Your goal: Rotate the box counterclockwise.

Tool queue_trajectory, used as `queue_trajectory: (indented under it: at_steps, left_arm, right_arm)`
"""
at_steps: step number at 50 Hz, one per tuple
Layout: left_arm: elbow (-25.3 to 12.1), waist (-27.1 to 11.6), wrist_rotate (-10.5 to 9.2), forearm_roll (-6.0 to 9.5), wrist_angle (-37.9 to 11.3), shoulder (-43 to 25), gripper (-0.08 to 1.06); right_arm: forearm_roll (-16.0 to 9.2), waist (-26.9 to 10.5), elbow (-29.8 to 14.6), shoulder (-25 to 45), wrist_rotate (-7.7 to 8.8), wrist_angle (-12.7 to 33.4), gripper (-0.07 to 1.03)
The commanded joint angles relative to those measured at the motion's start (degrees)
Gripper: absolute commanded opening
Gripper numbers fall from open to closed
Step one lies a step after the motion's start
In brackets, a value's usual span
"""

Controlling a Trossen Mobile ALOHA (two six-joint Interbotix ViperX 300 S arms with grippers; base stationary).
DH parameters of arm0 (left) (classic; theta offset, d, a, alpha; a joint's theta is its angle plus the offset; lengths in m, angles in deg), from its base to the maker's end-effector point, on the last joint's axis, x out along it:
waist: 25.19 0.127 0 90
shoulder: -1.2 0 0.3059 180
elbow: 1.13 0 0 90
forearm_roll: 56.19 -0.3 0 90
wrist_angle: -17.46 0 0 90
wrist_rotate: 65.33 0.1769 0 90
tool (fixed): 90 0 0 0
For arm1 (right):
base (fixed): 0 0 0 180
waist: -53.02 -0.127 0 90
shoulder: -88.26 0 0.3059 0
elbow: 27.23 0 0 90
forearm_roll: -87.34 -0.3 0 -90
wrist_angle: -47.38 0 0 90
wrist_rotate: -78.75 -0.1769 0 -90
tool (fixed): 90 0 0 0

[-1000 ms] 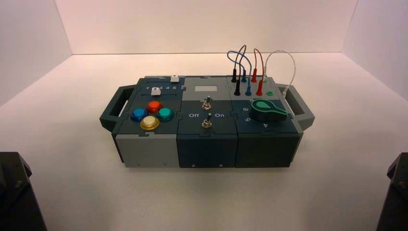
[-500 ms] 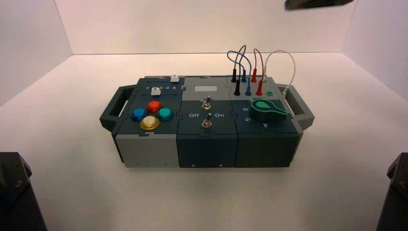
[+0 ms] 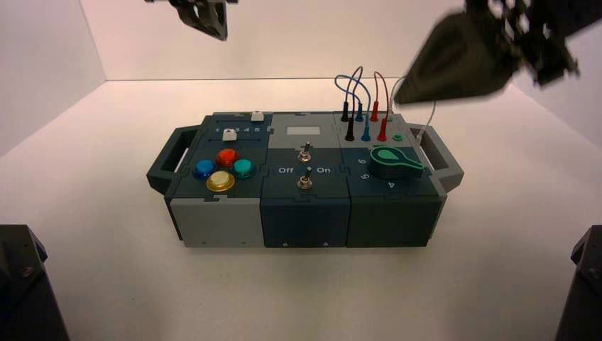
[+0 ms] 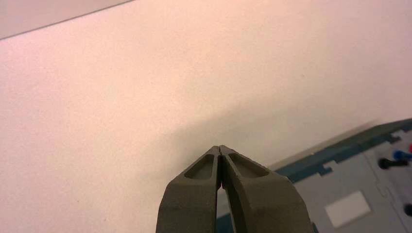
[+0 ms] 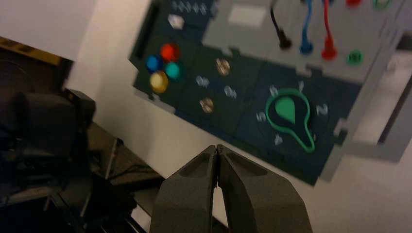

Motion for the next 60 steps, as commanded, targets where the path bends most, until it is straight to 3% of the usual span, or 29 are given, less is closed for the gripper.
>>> queue_trajectory:
  at_steps: [1, 13, 25, 36, 60]
  left_arm:
    - [-3.3, -0.1, 0.26, 0.09, 0.5, -1.9, -0.03]
    - [-6.4, -0.1, 0.26, 0.09, 0.8, -8.2, -0.03]
    - [-7.8, 0.0, 0.35, 0.09, 0.8, -12.6, -0.03]
    - [-8.2, 0.0, 2.02, 0.09, 0.8, -15.2, -0.03]
    - [-11.5, 0.0, 2.90, 0.09, 0.9, -20.8, -0.03]
  right_arm:
    - [-0.9, -0.4, 0.4, 1.3, -0.18, -1.0, -0.02]
    - [-1.1, -0.6, -0.9, 8.7, 0.53, -0.4, -0.02]
    - [-1.3, -4.6, -4.8, 17.8, 0.70, -0.4, -0.02]
    - [-1.3, -5.3, -6.1, 25.8, 0.88, -0.5, -0.02]
    - [-1.7, -5.3, -5.0, 29.1, 0.79, -0.7, -0.02]
